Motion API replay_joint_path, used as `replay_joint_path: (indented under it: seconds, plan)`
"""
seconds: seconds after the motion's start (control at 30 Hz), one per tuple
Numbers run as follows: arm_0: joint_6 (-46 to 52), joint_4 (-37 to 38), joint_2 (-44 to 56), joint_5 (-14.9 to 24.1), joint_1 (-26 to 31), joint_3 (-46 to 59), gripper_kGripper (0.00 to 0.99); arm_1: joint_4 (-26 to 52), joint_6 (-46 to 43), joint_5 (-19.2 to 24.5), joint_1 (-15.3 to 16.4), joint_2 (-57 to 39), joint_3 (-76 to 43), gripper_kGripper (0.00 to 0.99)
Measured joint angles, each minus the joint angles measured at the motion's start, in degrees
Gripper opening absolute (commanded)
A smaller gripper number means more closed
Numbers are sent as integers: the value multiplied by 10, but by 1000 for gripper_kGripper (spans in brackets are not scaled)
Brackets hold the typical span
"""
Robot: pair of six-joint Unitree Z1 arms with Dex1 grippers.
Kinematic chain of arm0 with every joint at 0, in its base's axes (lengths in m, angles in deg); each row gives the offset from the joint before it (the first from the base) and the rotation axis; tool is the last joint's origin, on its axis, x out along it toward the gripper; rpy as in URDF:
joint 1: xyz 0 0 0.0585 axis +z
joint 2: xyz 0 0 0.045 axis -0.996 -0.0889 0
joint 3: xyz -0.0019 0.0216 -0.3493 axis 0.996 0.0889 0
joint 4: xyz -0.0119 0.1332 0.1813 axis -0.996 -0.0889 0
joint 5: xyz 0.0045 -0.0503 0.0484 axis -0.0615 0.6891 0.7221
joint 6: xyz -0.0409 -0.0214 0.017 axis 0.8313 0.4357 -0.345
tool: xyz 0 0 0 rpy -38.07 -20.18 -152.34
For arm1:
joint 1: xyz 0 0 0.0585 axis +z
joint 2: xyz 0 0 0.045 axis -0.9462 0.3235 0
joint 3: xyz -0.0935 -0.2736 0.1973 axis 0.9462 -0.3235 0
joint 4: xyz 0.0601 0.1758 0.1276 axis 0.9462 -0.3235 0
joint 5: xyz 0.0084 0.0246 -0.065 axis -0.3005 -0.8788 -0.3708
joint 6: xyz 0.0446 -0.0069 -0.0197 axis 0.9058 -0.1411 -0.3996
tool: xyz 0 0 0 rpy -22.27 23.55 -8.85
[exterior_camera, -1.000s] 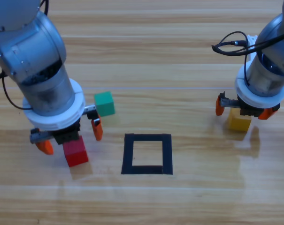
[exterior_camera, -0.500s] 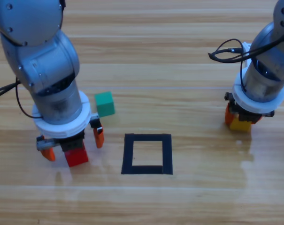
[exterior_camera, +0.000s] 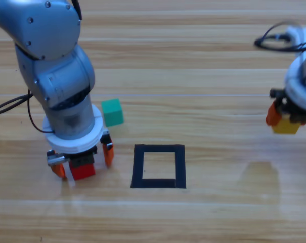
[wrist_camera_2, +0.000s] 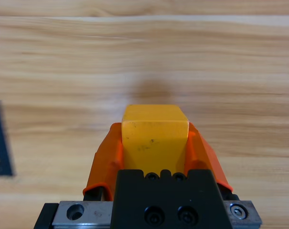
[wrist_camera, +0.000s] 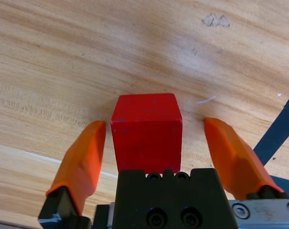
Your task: Stack the blocks in the rectangular block: red at the bottom, yellow in the middle, green on top
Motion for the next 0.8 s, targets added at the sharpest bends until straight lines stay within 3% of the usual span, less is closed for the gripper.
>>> replay_joint_path:
  seconds: [0.13,0.37,0.43,0.6,0.73,0.8]
  plan:
    - [-11,2,0,2,10,0,660,0,-35,-52,0,-81,-12,160]
    - [-36,2,0,6,22,0,272,0,-41,-72,1,-92,-25,160]
    - [-55,-2,0,8,23,-5,225,0,-46,-72,1,-92,-25,158]
    - [-106,-37,0,10,24,-56,225,0,-52,-74,2,-92,-25,158]
    - [-177,-83,0,11,23,-131,87,0,-52,-74,3,-91,-25,160]
    - [-212,-110,1,11,21,-172,87,0,-52,-74,3,-91,-26,160]
